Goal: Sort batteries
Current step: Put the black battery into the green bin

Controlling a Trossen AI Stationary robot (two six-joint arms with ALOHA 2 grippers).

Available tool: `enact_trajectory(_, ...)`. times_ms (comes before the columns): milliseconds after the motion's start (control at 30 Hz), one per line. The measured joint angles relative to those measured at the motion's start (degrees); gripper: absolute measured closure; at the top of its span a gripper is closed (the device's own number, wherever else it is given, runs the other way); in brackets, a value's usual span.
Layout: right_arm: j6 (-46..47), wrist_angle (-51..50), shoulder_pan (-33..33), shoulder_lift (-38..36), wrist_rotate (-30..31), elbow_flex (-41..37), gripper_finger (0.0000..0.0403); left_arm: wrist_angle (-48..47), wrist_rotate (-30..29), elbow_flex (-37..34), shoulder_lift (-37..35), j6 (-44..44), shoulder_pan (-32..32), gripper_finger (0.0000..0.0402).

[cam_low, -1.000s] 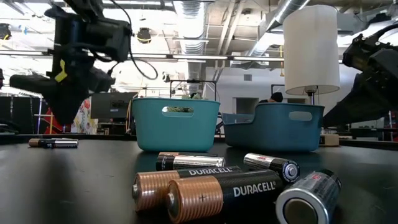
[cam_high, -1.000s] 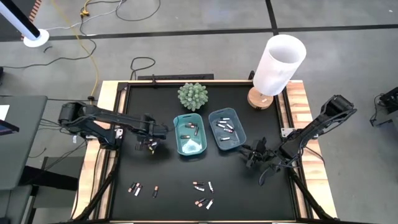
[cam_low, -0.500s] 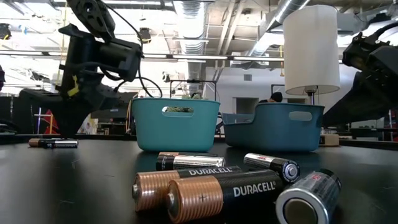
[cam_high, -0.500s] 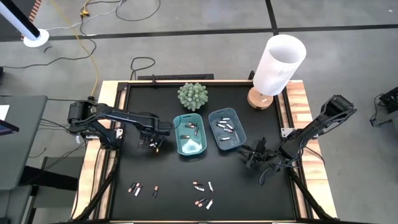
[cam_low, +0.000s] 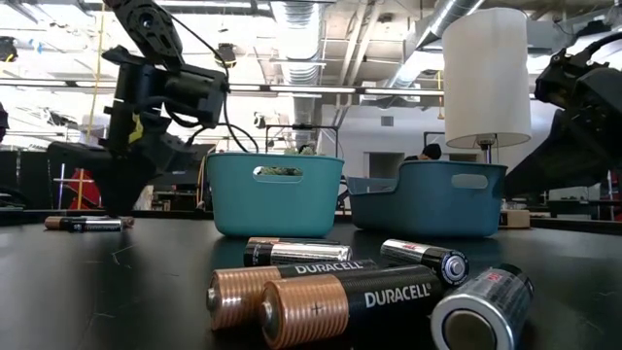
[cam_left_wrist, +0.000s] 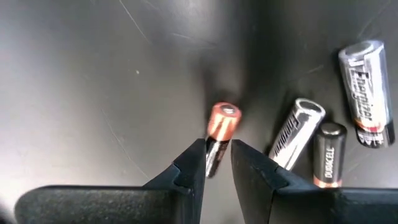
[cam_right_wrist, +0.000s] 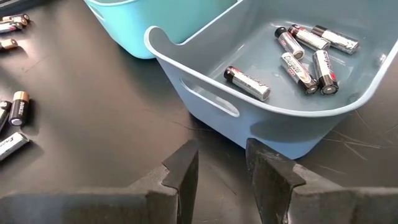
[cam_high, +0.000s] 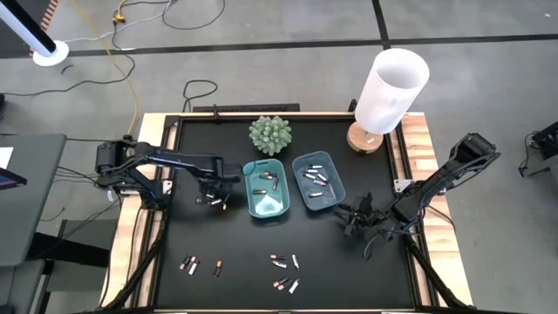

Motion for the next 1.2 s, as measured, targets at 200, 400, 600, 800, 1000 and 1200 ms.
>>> enact_trajectory(200,0.00,0.13,0.00,0.00,0.00,0.00,0.0253,1.08,-0.02,-0.09,0.00,1.20,1.39,0.0331)
enact_trajectory(400,0.00,0.12,0.00,0.00,-0.02,0.00,0.0253,6.65,2.35,-6.52,-0.41,1.84,2.89,0.0331)
enact_trajectory(600,0.00,0.15,0.00,0.02,-0.02,0.00,0.0253,7.36,2.34,-8.07,-1.22,0.15,3.38,0.0332)
enact_trajectory(800,0.00,0.42,0.00,0.02,-0.02,0.00,0.0253,6.20,2.32,-5.02,-1.65,0.88,3.49,0.0364)
enact_trajectory(1000,-0.02,0.49,0.00,0.02,-0.02,0.00,0.0253,-0.28,2.70,-0.19,-2.29,-1.19,3.48,0.0364)
enact_trajectory(1200,-0.42,0.44,0.00,0.02,-0.04,0.00,0.0253,-5.79,2.14,6.69,-7.88,-3.67,3.46,0.0364)
